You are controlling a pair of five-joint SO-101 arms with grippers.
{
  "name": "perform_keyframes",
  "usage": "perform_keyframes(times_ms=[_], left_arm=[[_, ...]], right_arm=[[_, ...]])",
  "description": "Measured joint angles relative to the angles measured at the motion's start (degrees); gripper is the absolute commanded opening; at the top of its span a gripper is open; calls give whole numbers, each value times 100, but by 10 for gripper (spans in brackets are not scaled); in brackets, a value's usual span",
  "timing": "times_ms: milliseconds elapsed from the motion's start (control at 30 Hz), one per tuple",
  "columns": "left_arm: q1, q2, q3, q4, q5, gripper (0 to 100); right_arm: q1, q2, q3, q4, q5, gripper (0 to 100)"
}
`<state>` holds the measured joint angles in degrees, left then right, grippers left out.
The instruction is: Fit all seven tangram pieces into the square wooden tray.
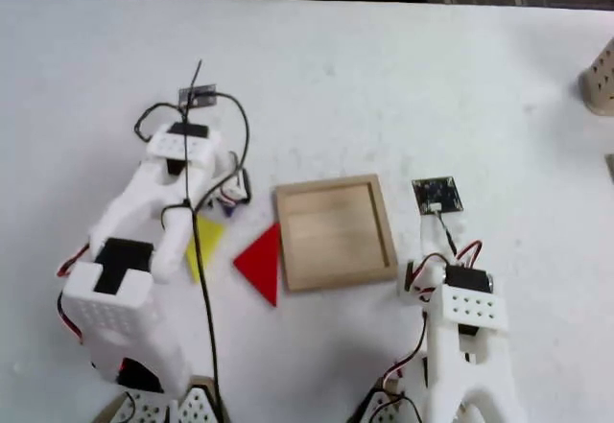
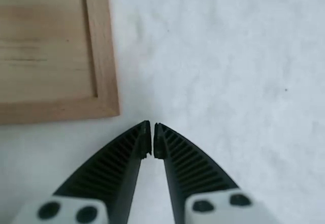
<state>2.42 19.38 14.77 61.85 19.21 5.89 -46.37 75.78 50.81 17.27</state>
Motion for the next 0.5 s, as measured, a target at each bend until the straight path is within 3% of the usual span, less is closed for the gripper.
perform_keyframes(times_ms=[167,333,500], left_arm=[[-105,9,-229,79,-114,257],[-290,9,-642,88,360,375],[-246,70,-677,88,809,381]], right_arm=[[0,0,0,0,0,18],[0,0,0,0,0,18],[0,0,0,0,0,18]])
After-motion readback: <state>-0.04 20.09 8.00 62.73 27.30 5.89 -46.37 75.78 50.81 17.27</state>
